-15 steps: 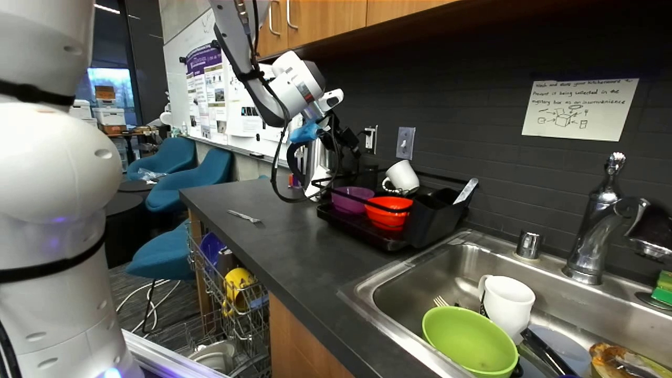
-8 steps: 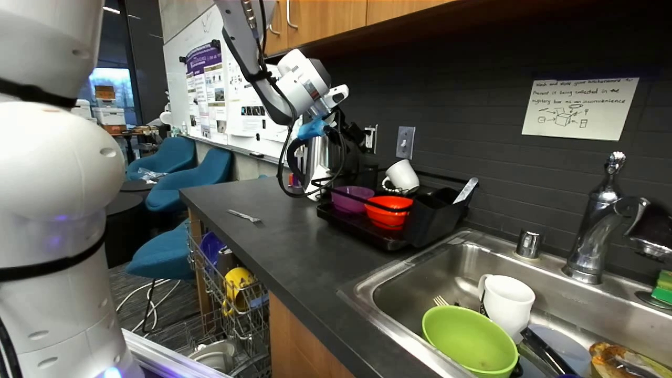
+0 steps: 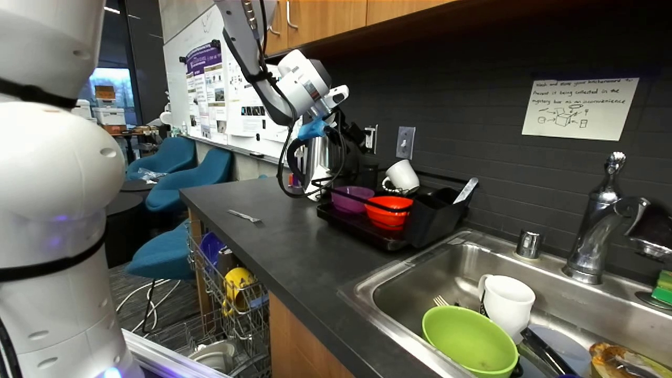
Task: Flip the switch
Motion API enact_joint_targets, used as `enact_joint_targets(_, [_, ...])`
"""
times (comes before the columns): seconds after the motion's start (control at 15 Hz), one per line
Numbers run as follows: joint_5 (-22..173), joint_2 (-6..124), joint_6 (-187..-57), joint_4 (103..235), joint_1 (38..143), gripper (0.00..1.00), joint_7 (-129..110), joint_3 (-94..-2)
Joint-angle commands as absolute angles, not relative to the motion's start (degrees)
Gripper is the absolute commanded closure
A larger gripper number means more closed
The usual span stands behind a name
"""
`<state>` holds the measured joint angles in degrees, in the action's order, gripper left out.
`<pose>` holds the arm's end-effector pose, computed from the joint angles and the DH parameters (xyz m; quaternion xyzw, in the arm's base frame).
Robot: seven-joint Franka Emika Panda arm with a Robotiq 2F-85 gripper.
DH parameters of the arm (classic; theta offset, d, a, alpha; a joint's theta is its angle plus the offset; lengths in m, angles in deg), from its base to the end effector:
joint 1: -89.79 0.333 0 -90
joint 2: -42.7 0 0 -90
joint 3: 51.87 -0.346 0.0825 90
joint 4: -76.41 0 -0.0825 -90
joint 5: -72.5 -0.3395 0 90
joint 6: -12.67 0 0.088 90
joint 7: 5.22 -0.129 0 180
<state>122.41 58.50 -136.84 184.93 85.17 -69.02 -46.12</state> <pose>0.6248 -0.1009 0.4384 0.8904 -0.2816 0.3088 0.1805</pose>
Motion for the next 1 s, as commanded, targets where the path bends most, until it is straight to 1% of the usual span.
enact_joint_targets(0.0, [121.6,58.5,-137.1,184.9,86.6,0.00,-68.5,-44.5])
enact_joint_targets(0.27, [125.5,58.5,-136.5,184.8,88.5,0.00,-75.1,-43.0])
enact_joint_targets(0.6, [132.2,58.5,-137.0,185.3,87.9,0.00,-86.7,-42.4])
enact_joint_targets(0.93, [134.8,58.8,-138.2,185.3,87.1,0.00,-93.3,-41.6])
